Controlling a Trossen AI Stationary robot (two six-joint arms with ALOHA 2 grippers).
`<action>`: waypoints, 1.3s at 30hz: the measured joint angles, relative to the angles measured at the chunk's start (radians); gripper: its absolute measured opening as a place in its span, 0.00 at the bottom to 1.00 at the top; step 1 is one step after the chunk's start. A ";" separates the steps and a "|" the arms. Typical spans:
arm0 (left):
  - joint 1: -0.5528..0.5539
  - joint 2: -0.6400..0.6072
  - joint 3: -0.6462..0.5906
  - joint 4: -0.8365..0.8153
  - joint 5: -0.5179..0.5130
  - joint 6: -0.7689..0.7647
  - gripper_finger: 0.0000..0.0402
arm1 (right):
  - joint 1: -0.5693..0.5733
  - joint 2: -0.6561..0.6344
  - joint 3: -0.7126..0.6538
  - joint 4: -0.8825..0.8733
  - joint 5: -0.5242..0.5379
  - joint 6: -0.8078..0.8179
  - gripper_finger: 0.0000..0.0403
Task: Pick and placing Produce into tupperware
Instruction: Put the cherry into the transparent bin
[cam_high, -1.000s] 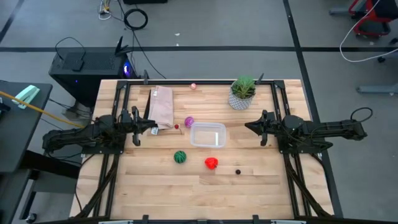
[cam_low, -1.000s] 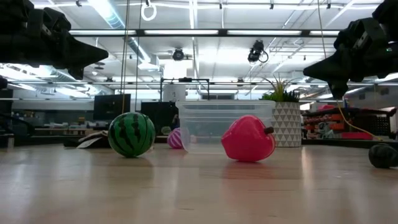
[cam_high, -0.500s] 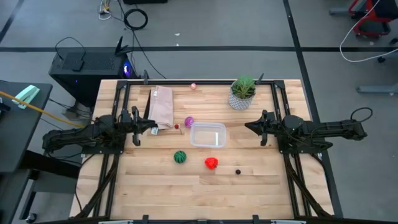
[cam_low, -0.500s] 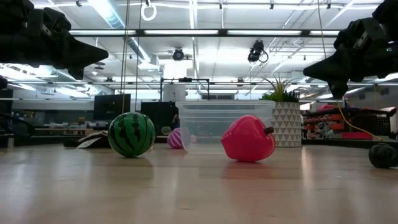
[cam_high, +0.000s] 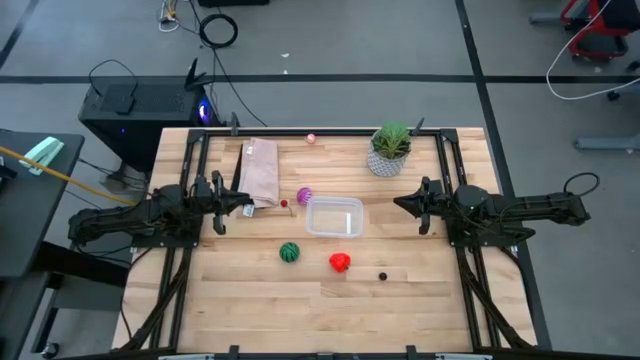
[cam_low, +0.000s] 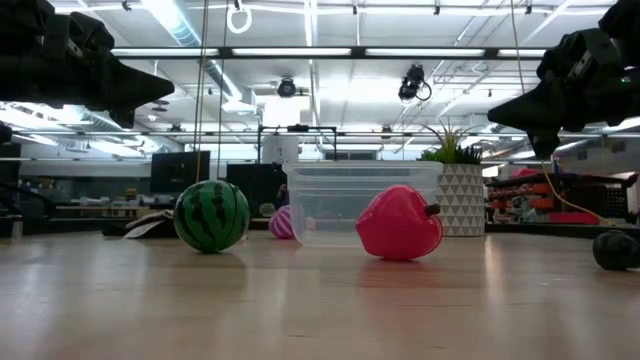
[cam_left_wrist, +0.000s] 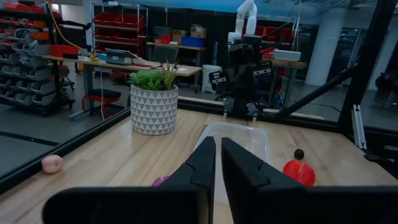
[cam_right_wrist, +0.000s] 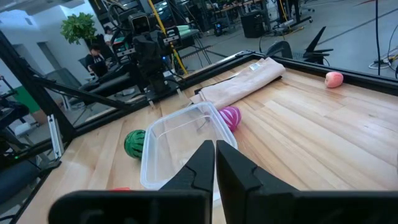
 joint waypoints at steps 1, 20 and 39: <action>0.000 0.000 0.000 0.000 0.000 0.000 0.09 | 0.000 0.000 0.000 0.000 0.000 0.000 0.06; 0.000 0.000 0.000 0.031 0.000 0.199 0.07 | 0.000 0.000 0.000 0.002 0.015 0.069 0.06; 0.000 0.000 0.000 0.708 -0.214 0.298 0.03 | 0.000 0.000 0.000 0.541 0.475 0.362 0.06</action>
